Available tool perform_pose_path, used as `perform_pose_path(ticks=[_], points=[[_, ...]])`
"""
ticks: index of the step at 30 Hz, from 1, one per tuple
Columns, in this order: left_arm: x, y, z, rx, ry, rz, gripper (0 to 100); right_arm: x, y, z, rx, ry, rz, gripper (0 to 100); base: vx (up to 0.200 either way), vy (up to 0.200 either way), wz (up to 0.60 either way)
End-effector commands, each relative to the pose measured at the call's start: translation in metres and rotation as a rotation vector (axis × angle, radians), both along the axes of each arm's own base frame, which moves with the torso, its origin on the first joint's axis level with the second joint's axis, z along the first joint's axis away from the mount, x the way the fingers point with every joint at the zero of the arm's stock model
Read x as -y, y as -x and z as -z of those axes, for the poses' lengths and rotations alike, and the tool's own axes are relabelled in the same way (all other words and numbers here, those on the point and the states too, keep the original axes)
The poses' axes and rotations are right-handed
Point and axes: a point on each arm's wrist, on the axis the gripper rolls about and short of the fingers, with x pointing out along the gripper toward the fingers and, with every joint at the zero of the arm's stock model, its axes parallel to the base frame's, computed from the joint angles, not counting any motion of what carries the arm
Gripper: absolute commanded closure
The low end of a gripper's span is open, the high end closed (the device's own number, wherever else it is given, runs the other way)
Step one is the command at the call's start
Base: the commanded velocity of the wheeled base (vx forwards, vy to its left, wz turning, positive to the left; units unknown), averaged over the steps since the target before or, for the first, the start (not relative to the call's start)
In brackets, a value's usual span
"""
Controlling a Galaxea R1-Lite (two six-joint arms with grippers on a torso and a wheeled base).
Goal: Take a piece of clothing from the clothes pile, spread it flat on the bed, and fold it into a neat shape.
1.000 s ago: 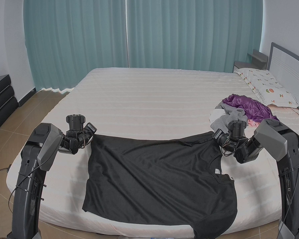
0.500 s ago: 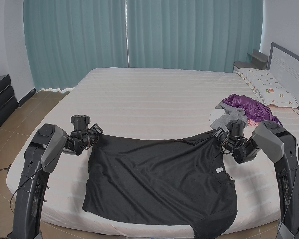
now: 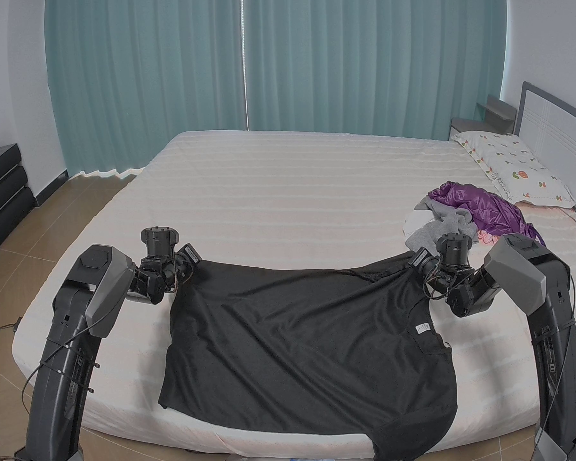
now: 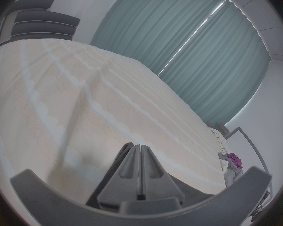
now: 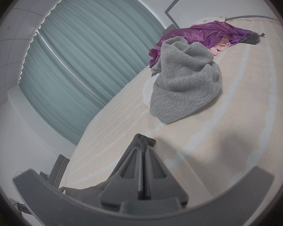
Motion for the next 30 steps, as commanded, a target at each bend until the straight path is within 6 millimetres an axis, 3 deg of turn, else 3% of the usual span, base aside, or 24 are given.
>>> perform_pose_path(ticks=[1,2,19,20,30], points=[[-0.004,-0.001,-0.001,0.01,-0.002,-0.02,100,0.001,0.0,-0.002,0.002,-0.003,0.004,100,0.0,0.0,0.0],[-0.004,-0.001,-0.002,0.013,-0.005,-0.029,0,0.001,0.0,-0.003,0.004,-0.005,0.005,100,0.0,0.0,0.0],[0.005,0.005,0.01,-0.061,-0.049,0.014,0,0.0,0.001,-0.002,-0.002,-0.004,0.001,100,0.0,0.0,0.0],[0.005,0.005,0.009,-0.058,-0.05,0.014,100,0.0,0.001,-0.002,-0.002,-0.004,0.001,100,0.0,0.0,0.0],[-0.001,-0.004,0.0,-0.005,-0.057,-0.033,100,0.0,-0.001,-0.005,0.017,-0.008,0.005,100,0.0,0.0,0.0]])
